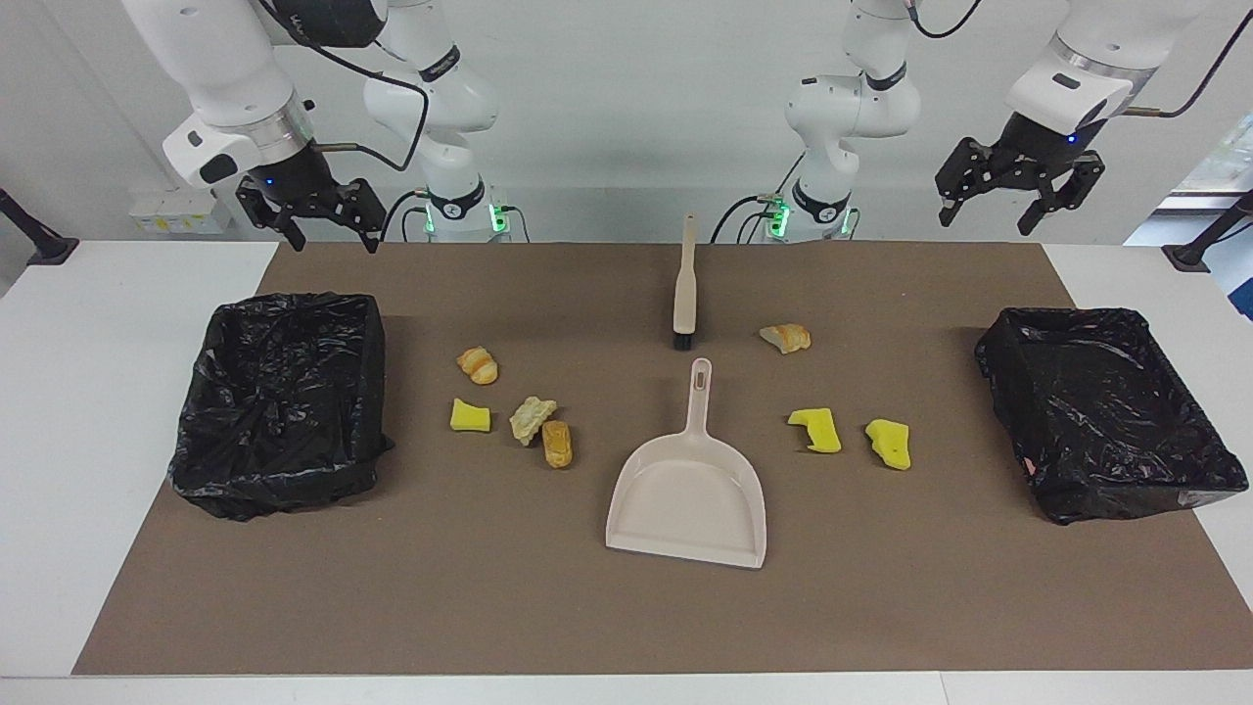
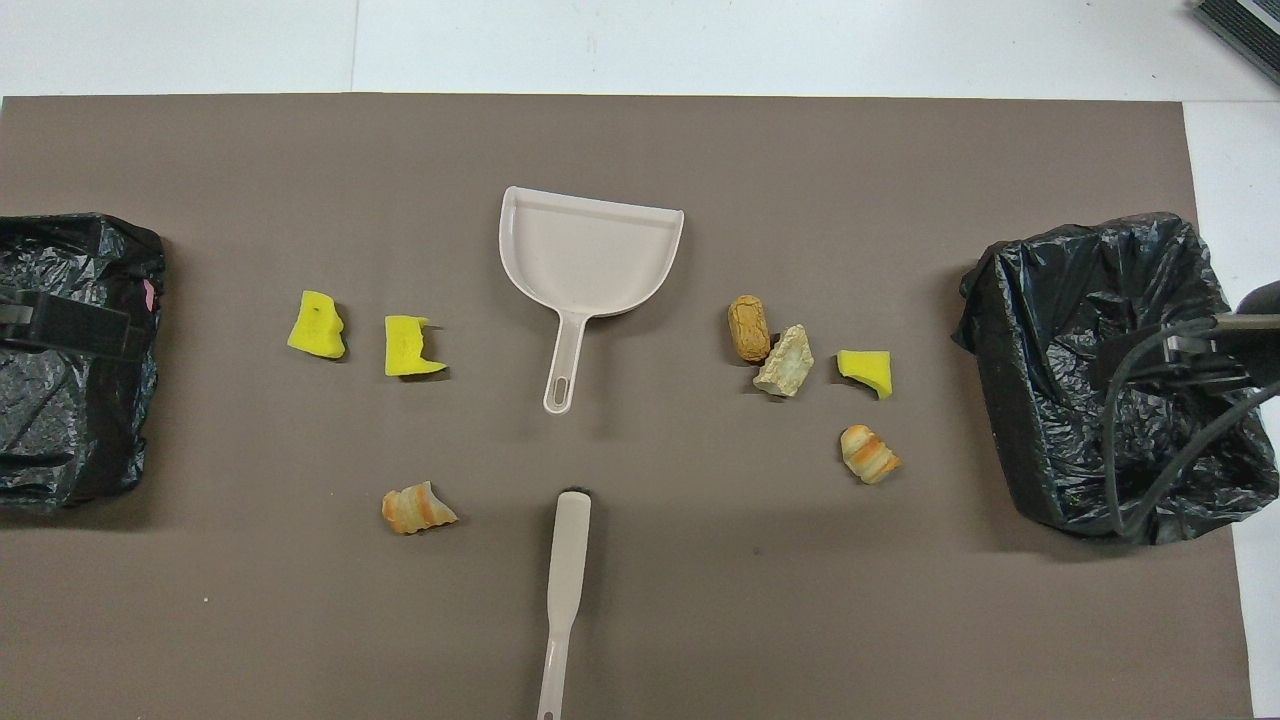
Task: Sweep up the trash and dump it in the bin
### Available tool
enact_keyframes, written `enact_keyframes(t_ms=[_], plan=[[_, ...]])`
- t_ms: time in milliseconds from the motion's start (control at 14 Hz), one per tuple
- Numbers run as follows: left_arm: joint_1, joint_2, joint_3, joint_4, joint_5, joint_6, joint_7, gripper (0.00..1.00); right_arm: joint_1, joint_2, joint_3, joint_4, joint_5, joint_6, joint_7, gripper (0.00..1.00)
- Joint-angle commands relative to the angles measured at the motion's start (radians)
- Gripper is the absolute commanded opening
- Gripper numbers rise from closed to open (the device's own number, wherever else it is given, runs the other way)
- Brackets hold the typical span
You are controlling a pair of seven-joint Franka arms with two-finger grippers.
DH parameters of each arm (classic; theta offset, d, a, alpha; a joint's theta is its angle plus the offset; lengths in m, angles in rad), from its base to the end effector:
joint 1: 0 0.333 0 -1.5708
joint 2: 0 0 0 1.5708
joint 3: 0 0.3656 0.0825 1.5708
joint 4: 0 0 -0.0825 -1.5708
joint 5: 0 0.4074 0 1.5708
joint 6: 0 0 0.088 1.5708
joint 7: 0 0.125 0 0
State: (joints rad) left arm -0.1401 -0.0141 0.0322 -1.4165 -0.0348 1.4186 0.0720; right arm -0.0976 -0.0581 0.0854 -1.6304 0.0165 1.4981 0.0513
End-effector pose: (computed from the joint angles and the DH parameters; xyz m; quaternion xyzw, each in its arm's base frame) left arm 0.5514 -0.0643 0.7259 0.9955 -0.0926 0.0078 0.0175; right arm 0.5472 -0.0030 0.6534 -0.9988 0.0316 0.0373 0.0050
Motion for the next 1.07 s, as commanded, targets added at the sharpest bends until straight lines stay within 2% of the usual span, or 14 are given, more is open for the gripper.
enact_keyframes(t_ms=[0,644,787,1002], plan=[[0.004,-0.004,-0.006,-0.006,-0.004,0.006,-0.005,1.00,-0.010,0.001,0.004,0.010,0.007,-0.018,0.019,1.00],[0.001,-0.021,-0.009,-0.022,0.001,0.017,-0.001,1.00,-0.008,0.001,0.005,0.009,0.005,-0.012,0.019,1.00],[-0.009,-0.036,-0.009,-0.044,0.001,0.017,-0.005,1.00,-0.001,0.001,0.005,0.010,0.005,-0.009,0.019,1.00],[-0.013,-0.089,-0.021,-0.126,0.001,0.031,-0.006,1.00,-0.001,0.003,0.005,0.010,0.005,-0.006,0.019,1.00]])
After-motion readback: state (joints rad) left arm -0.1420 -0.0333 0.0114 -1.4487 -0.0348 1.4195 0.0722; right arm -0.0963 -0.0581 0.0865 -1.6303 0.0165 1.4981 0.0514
